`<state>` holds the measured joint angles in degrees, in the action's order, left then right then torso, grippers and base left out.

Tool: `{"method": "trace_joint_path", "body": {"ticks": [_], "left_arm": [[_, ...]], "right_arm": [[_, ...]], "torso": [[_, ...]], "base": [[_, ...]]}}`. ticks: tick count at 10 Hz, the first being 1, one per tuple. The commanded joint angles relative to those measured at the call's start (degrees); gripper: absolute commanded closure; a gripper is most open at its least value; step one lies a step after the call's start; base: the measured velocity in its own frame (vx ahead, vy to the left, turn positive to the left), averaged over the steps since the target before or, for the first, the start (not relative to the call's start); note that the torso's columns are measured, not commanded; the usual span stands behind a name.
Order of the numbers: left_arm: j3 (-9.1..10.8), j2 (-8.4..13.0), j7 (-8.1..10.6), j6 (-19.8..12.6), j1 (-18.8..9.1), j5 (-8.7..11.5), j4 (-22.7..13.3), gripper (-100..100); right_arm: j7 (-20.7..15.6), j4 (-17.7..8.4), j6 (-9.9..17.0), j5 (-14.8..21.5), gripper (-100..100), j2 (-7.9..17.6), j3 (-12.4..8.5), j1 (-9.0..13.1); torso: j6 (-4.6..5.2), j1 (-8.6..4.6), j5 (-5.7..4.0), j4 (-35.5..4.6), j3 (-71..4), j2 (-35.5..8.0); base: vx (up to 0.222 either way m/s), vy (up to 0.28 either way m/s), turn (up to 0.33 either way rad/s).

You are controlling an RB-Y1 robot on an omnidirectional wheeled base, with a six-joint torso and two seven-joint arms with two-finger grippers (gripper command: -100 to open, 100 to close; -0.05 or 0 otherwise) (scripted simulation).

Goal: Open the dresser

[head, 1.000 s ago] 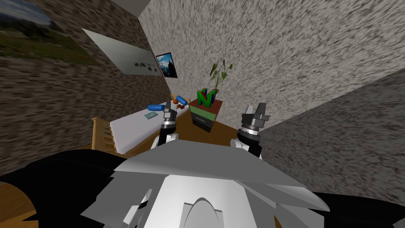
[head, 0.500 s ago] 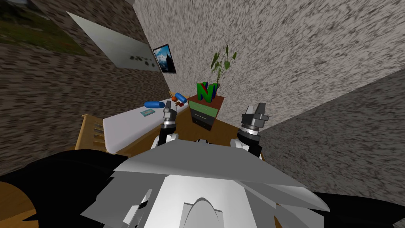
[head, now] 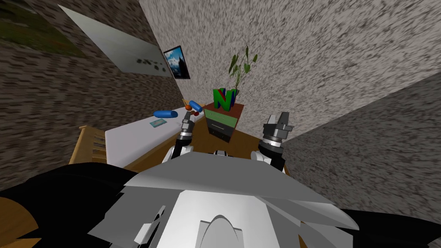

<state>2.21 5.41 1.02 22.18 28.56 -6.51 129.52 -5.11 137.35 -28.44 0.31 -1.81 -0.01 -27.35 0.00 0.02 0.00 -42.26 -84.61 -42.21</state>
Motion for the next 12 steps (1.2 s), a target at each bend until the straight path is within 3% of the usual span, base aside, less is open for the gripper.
{"method": "trace_joint_path", "body": {"ticks": [1, 6, 12], "left_arm": [[-0.7, 2.2, -0.42, 0.6, -1.2, -0.3, -3.0, -100], [-2.05, 3.6, -1.23, 2.3, -3.3, -0.8, -10.1, -100], [-3.55, 3.3, -2.13, 4.2, -5.7, -1.4, -17.9, -100]], "right_arm": [[0.0, 0.0, 0.0, 0.0, 0, 0.0, 0.0, 0.0], [0.0, 0.0, 0.0, 0.0, 0, 0.0, 0.0, 0.0], [0.0, 0.0, 0.0, 0.0, 0, 0.0, 0.0, 0.0]], "torso": [[0.01, 0.0, 0.0, 0.0, 0.0, 0.0], [0.0, -0.02, 0.0, 0.0, 0.0, -0.1], [0.0, -0.01, 0.0, 0.0, 0.1, -0.1]], "base": [[0.073, 0.013, -0.053], [0.083, 0.016, -0.057], [0.08, 0.023, -0.058]]}}
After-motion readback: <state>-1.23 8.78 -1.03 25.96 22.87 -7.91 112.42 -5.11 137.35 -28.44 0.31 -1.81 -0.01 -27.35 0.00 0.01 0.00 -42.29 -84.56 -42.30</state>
